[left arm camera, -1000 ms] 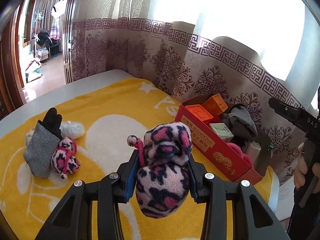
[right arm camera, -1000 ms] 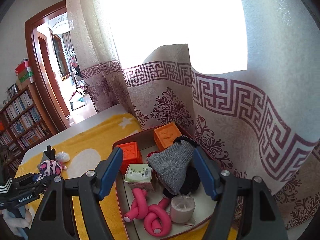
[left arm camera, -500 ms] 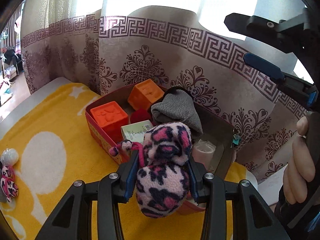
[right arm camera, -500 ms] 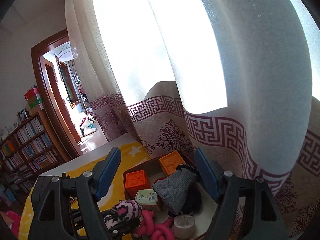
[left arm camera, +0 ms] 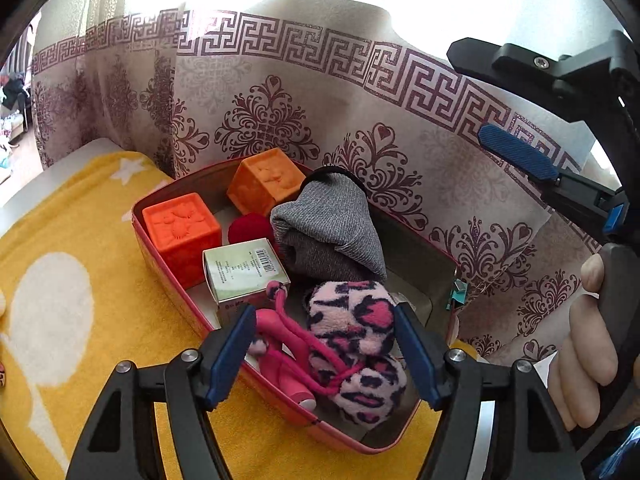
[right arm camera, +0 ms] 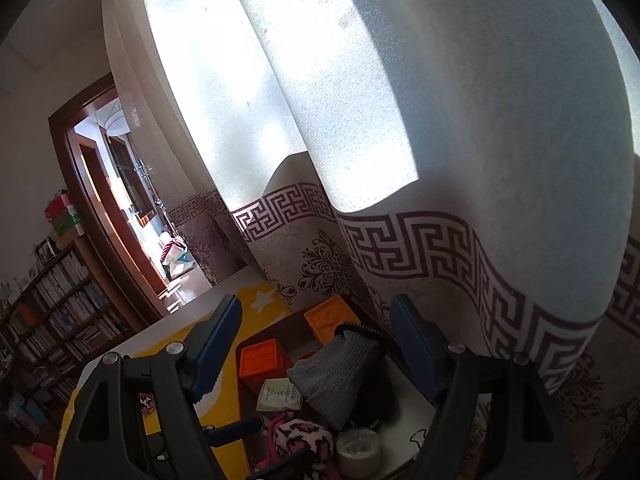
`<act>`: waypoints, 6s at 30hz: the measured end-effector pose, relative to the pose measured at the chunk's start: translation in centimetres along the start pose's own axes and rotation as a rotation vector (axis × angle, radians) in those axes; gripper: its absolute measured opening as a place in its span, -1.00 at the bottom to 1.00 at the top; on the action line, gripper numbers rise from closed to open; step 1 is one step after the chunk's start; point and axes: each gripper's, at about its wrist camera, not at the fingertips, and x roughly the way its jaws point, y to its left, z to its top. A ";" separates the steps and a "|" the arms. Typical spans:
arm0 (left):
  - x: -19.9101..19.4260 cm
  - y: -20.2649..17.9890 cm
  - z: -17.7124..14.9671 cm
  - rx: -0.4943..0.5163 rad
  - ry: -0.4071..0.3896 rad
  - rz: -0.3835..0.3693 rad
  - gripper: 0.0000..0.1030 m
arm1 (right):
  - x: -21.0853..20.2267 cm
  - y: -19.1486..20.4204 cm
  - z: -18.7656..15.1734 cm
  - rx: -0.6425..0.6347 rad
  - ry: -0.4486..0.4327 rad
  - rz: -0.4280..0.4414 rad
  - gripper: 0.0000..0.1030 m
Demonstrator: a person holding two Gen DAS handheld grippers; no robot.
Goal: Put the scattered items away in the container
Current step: 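Carry the leopard plush toy into the red tin and open the left gripper, then move both grippers back from the tin toward the remaining items, then grasp the second grey knit sock with the left gripper, then grasp second leopard plush toy with right while left holds grey sock, then carry plush toy into red tin with right while left lifts grey sock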
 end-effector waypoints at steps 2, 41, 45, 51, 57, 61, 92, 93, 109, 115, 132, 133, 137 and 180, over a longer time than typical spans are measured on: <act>-0.7 0.6 -0.1 -0.014 -0.013 0.002 0.40 | 0.2 0.5 -0.3 -0.015 0.010 0.001 0.55; -16.5 27.9 -8.5 -0.390 -0.127 0.486 0.51 | 8.9 18.7 -11.4 -0.300 0.404 0.243 0.55; -15.8 29.2 -8.8 -0.387 -0.103 0.469 0.51 | 10.1 19.8 -13.0 -0.318 0.449 0.247 0.55; -14.5 30.7 -8.2 -0.375 -0.081 0.452 0.51 | 11.2 20.3 -14.3 -0.319 0.475 0.264 0.55; -13.5 31.9 -7.8 -0.388 -0.113 0.429 0.55 | 12.3 20.4 -15.7 -0.322 0.514 0.265 0.55; -13.2 31.8 -8.0 -0.364 -0.132 0.440 0.54 | 12.9 20.4 -16.5 -0.319 0.539 0.257 0.55; -13.0 30.3 -7.6 -0.353 -0.064 0.201 0.52 | 13.5 21.1 -16.5 -0.270 0.592 0.217 0.55; -12.8 29.7 -7.5 -0.341 -0.055 0.177 0.52 | 13.5 20.8 -16.3 -0.262 0.589 0.211 0.55; -13.4 32.3 -8.1 -0.503 -0.136 0.158 0.52 | 13.6 18.6 -15.2 -0.205 0.569 0.183 0.55; -11.6 31.3 -7.7 -0.417 -0.111 0.175 0.52 | 13.8 20.2 -15.9 -0.249 0.569 0.185 0.55; -15.5 32.2 -7.7 -0.506 -0.210 0.126 -0.12 | 18.4 25.7 -15.6 -0.307 0.612 0.259 0.55; -15.3 32.4 -7.8 -0.518 -0.203 0.128 -0.11 | 18.7 26.2 -15.8 -0.326 0.612 0.253 0.55; -15.6 33.3 -8.2 -0.555 -0.200 0.139 -0.01 | 20.1 27.8 -16.8 -0.387 0.618 0.235 0.55; -14.8 29.8 -7.1 -0.428 -0.204 0.207 0.08 | 15.2 20.9 -16.6 -0.313 0.466 0.166 -0.09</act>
